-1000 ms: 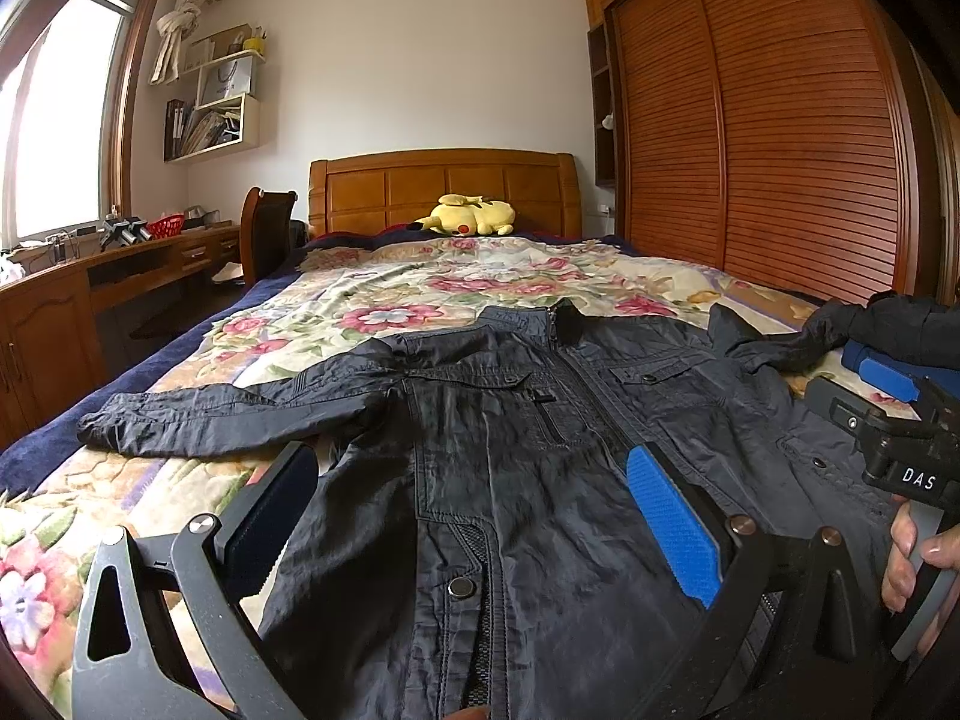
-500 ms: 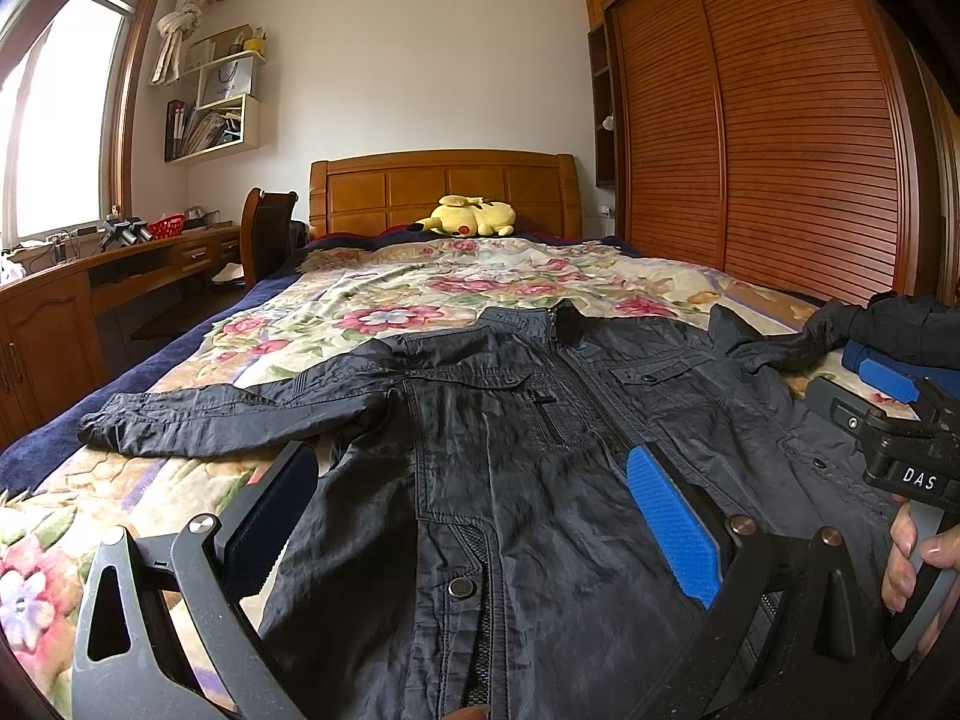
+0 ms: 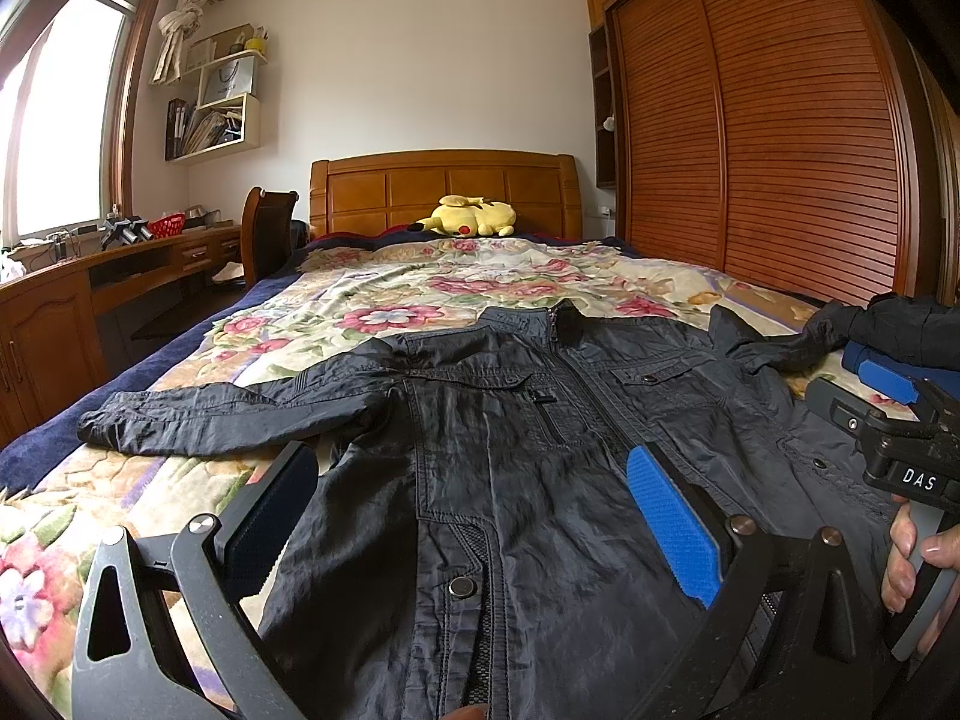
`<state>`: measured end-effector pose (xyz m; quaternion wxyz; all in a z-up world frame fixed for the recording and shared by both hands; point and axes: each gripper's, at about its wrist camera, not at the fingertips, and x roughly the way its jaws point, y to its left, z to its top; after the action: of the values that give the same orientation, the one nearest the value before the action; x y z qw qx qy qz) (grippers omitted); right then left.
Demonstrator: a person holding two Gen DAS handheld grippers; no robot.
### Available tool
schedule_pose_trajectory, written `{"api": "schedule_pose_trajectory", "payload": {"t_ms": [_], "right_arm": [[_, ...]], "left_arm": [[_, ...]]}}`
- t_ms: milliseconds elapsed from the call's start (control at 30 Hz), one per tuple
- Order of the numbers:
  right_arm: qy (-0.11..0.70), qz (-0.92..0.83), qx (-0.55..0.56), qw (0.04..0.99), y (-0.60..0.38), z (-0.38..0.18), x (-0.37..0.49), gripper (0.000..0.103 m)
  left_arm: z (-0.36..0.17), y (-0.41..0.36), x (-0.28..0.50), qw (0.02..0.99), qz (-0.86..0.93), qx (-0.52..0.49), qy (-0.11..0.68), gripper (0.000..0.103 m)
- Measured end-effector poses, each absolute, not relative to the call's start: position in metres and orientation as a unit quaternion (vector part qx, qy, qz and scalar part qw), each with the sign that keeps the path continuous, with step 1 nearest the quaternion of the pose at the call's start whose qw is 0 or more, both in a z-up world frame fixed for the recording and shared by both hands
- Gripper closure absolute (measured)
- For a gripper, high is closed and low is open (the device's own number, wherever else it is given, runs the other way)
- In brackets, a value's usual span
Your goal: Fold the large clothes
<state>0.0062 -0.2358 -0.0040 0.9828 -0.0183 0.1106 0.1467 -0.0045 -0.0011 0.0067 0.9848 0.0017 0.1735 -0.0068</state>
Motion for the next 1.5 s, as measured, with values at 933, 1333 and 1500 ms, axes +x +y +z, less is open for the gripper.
{"api": "schedule_pose_trajectory", "payload": {"t_ms": [933,1333,1500], "right_arm": [[0.111,0.147,-0.019,0.983,-0.236,-0.005,0.006,0.000],[0.106,0.174,-0.029,0.979,-0.217,0.006,-0.001,0.000],[0.106,0.192,-0.028,0.975,-0.211,0.011,-0.001,0.000]], "left_arm": [[0.006,-0.001,-0.004,0.985,-0.007,0.002,0.173,0.000],[0.021,0.016,-0.006,0.984,0.005,0.005,0.180,0.000],[0.027,0.034,-0.006,0.982,0.014,0.003,0.187,0.000]]}}
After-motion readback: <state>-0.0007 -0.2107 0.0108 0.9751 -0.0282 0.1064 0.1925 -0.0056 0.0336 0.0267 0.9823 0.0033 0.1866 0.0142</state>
